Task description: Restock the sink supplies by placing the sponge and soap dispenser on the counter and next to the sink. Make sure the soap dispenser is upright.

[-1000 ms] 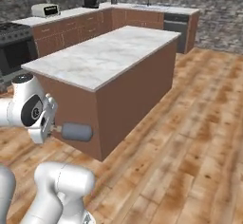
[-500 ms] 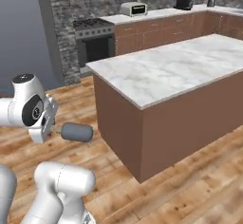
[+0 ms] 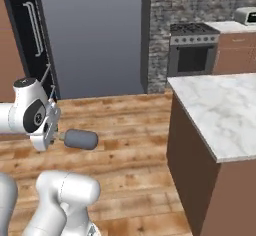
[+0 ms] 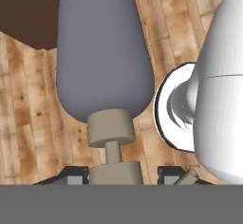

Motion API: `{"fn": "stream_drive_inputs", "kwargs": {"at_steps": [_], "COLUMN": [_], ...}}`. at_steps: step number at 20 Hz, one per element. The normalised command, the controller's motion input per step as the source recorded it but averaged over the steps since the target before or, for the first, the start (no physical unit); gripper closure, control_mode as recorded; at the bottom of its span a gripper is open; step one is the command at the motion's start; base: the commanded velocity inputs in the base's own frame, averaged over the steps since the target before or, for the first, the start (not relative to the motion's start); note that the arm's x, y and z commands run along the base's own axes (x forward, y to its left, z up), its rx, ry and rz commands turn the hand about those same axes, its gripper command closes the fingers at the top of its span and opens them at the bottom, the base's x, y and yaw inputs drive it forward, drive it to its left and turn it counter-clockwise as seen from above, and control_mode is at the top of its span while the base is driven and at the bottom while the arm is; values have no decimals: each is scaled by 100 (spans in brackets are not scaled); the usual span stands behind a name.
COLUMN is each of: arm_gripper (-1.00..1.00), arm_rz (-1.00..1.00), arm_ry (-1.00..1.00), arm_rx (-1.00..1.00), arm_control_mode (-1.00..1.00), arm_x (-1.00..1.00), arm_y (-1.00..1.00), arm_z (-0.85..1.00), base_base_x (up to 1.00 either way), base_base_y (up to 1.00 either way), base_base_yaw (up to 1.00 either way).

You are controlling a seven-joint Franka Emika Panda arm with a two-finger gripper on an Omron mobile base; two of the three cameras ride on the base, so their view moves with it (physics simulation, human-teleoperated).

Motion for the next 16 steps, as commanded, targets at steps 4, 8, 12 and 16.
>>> {"fn": "stream_drive_inputs", "kwargs": {"at_steps": [4, 8, 12, 16], "arm_gripper": [100, 100, 100, 100], "arm_rz": [0, 0, 0, 0], "arm_ry": [0, 0, 0, 0], "arm_rx": [0, 0, 0, 0], "arm_control_mode": [100, 100, 100, 100], "arm_x": [0, 0, 0, 0], "arm_y": [0, 0, 0, 0], "arm_z": [0, 0, 0, 0], "base_base_x": [61, 95, 100, 100], "base_base_y": [4, 0, 2, 11], "base_base_yaw": [63, 11, -7, -23]}}
